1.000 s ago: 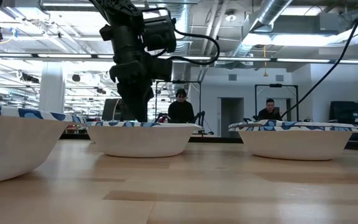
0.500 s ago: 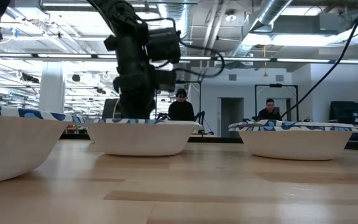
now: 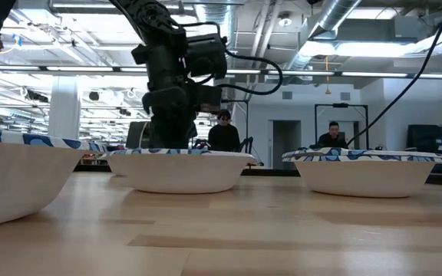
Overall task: Nest bowls inside each other
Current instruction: Stack the white bowl on top of the other white bowl
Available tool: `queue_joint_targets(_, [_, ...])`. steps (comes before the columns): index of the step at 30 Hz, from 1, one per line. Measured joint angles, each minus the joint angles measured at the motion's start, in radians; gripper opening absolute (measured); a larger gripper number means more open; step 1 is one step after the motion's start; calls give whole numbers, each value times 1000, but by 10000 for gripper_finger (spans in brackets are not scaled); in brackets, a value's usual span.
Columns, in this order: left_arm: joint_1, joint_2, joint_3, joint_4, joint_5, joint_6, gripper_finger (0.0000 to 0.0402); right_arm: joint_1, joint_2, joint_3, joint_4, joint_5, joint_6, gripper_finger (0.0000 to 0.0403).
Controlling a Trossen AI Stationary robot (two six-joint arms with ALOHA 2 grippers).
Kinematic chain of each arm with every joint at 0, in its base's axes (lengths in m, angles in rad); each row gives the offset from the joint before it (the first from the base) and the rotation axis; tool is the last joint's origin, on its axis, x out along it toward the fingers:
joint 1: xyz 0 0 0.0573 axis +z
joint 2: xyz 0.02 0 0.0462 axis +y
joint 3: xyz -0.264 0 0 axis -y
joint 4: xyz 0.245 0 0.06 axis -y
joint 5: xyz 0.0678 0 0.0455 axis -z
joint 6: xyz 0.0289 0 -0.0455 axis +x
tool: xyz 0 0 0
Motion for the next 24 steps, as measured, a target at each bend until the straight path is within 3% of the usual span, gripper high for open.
queue_joint_targets(4, [-19,0,66,-10,10,-31,1,1,-2,0,-25,10,23,131])
queue_joint_targets(9, [-40,1,191,-29,10,-67,0,75,-68,1,-139,182,174,121])
queue_joint_targets(17, [-39,1,358,-36,15,-148,0,235,-89,0,-521,116,568,106])
queue_joint_targets(24, [-35,48,446,-62,20,-203,0,311,-90,-92,-527,147,785,102])
